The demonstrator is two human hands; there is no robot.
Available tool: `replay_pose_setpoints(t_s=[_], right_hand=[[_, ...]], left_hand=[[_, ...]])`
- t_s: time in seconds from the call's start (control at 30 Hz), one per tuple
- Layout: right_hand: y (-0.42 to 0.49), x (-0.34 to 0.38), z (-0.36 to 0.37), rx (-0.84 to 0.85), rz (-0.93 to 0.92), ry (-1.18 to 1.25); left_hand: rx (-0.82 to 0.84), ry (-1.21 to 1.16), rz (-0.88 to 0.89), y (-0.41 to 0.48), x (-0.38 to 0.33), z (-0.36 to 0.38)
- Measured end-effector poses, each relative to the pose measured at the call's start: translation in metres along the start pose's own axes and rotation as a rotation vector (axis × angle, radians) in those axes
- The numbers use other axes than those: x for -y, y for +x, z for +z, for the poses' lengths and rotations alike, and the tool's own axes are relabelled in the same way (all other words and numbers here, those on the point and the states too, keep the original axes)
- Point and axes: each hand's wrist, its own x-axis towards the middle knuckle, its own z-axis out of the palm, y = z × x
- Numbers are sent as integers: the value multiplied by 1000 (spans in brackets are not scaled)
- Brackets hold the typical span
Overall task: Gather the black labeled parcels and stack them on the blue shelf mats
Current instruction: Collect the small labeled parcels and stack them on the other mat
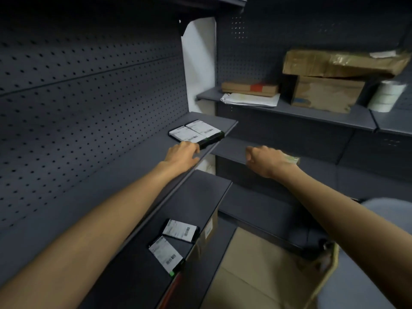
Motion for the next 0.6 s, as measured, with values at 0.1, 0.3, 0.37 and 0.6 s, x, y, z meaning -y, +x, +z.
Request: replay_pose_setpoints(t_s=[0.1,0.3,0.37,0.6], right_hand=[[62,-3,11,-8,-56,40],[178,1,32,47,-247,112],[204,6,37,90,-303,111],[261,28,60,219,-421,98]], left_hand=[[-24,4,-73,40,8,10],[11,-40,-269,105,14,41],[32,-41,-332,122,12,49],[115,-49,-567,136,7,77]])
